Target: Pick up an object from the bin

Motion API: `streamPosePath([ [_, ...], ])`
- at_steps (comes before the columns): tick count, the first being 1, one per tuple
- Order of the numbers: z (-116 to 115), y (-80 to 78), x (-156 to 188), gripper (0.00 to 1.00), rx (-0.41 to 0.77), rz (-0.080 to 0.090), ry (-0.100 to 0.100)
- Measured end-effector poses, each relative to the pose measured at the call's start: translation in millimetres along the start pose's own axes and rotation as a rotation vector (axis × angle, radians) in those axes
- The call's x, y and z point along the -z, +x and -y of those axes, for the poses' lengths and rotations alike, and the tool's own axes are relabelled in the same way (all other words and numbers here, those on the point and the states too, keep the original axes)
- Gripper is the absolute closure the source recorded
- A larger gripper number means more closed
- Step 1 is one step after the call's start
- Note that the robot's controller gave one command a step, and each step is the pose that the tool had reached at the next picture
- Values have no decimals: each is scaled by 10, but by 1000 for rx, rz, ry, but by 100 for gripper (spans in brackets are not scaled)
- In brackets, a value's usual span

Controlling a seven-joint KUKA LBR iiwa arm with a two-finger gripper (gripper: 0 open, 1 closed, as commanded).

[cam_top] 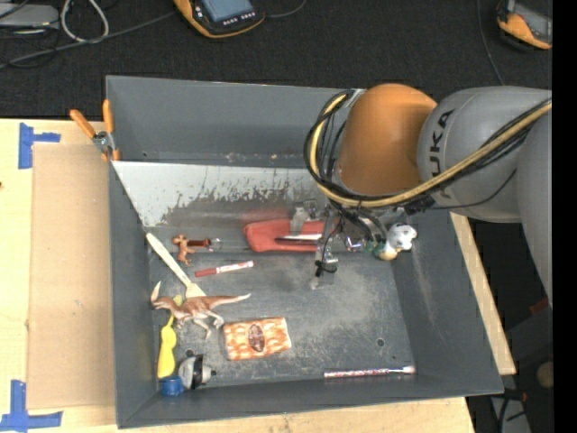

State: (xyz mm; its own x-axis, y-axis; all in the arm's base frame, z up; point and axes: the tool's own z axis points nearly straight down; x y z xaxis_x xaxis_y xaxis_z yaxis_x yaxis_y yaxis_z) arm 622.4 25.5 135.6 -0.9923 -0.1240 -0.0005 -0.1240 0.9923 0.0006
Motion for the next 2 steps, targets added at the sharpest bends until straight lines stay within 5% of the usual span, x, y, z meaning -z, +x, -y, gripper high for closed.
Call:
streamPosePath([
  [1, -223, 18, -461, 0, 135, -3, -1],
  [2, -800, 155, -648, 0, -8, -10, 2],
])
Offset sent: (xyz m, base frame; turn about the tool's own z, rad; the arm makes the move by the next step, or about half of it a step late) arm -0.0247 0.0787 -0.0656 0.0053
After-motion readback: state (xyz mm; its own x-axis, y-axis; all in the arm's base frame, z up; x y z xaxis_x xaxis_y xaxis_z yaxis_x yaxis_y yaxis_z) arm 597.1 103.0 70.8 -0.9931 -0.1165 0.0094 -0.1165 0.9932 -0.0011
